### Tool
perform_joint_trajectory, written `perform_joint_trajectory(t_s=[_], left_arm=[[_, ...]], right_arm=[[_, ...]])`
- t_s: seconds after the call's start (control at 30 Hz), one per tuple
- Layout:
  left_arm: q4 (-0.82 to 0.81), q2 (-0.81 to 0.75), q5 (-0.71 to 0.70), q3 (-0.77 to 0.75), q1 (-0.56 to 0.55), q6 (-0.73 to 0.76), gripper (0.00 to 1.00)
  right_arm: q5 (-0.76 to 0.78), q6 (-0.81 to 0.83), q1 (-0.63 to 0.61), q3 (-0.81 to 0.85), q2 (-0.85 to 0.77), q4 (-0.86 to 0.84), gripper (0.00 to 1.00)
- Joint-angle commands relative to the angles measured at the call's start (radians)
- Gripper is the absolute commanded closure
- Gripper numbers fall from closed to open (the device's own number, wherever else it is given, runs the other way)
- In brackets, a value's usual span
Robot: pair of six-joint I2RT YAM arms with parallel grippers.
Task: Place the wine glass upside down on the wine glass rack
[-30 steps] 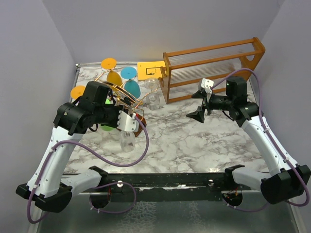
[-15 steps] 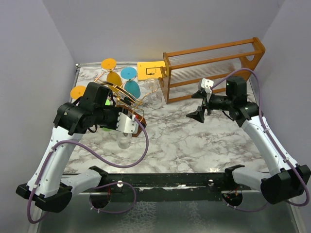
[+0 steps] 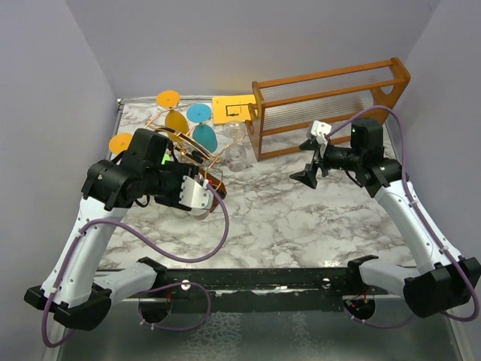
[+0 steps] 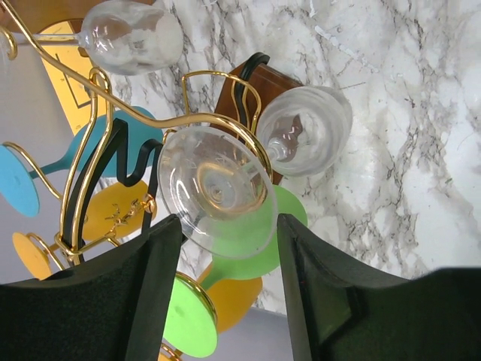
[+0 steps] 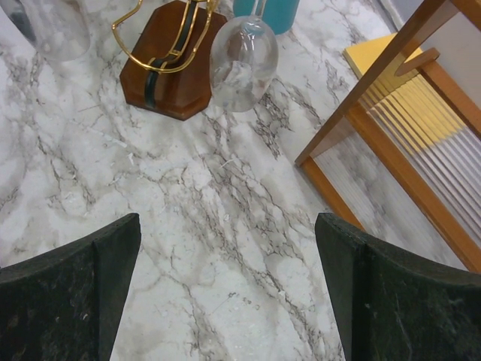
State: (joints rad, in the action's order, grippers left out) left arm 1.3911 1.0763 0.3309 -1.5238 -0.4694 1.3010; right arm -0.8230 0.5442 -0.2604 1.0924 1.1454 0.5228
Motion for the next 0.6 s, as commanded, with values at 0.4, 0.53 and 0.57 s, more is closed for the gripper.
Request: perform_joint_trajectory(t_s=[0.4,0.53,0.57], left_arm=[[-0.164,-0.118,0.044,-0.004,-0.004,-0.351,0.18],[-0.360,-0.182,-0.084,0.024,0.005,-0.591,0.04],[-0.422,-0.197,-0.132,0.035,0.017,-0.660,0.01]], right_arm=[[0.362,-0.097,0.003,0.116,0.013,0.148,0.01],[0.450,-0.151,0.003,0.138,0.014,0.164,0.00],[0.471,-0.172,0.003,0.140,0.014,0.160,0.00]])
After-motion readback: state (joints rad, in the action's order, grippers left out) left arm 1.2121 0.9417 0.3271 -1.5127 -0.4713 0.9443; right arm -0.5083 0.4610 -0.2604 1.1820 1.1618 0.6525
